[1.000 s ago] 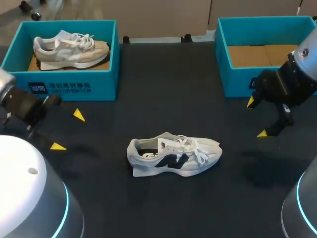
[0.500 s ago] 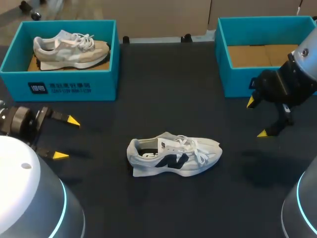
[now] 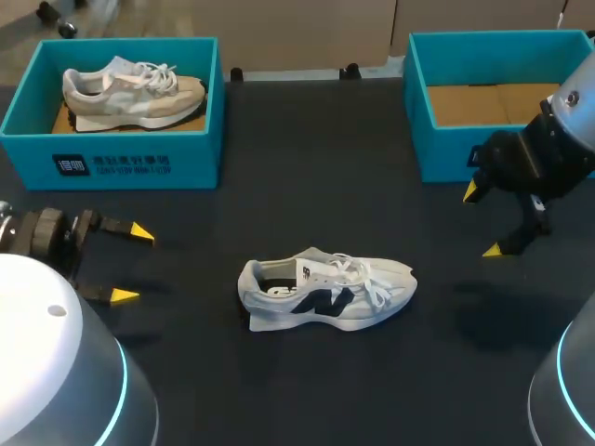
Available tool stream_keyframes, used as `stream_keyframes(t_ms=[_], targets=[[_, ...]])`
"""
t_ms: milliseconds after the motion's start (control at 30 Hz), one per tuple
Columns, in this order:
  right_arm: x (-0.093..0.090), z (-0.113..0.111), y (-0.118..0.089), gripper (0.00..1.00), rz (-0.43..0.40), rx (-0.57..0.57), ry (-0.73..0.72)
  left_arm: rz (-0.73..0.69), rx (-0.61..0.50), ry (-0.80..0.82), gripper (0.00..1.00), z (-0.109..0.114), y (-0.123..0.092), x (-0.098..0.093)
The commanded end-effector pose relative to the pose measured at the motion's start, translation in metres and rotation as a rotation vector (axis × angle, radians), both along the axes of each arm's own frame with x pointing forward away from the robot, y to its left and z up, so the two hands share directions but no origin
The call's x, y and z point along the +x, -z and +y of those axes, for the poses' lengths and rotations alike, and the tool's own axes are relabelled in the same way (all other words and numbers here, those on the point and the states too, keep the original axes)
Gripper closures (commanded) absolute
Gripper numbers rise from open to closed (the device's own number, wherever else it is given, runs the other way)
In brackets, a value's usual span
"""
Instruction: Take the shoe out of the shoebox, open the shoe tongue, remove and reinsert the insole, then place the shoe into the shoebox
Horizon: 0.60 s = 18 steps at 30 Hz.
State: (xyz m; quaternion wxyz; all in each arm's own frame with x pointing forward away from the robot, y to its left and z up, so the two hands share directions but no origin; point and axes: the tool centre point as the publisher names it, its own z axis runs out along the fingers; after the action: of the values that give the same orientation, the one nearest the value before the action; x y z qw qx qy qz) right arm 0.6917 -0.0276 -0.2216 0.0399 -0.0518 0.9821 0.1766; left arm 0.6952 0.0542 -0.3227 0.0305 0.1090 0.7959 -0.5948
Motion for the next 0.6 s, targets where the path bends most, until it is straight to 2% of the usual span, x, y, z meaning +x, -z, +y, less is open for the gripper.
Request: stream_keyframes(t_ms=[33,367,600], targets=[[0.001,0.001,0.001,0.0,0.001,-0.002,0.0,0.001,0.005,-0.081,0.0,-0.004,0.007,-0.008],[0.001,0.001,0.001,0.0,0.001,-0.002,0.0,0.095,0.016,-0.182,0.0,-0.002,0.036,-0.012],[0.001,0.001,0.001,0.0,0.001,-0.002,0.0,0.149,0.007,-0.248,0.0,-0.007,0.065,-0.014]])
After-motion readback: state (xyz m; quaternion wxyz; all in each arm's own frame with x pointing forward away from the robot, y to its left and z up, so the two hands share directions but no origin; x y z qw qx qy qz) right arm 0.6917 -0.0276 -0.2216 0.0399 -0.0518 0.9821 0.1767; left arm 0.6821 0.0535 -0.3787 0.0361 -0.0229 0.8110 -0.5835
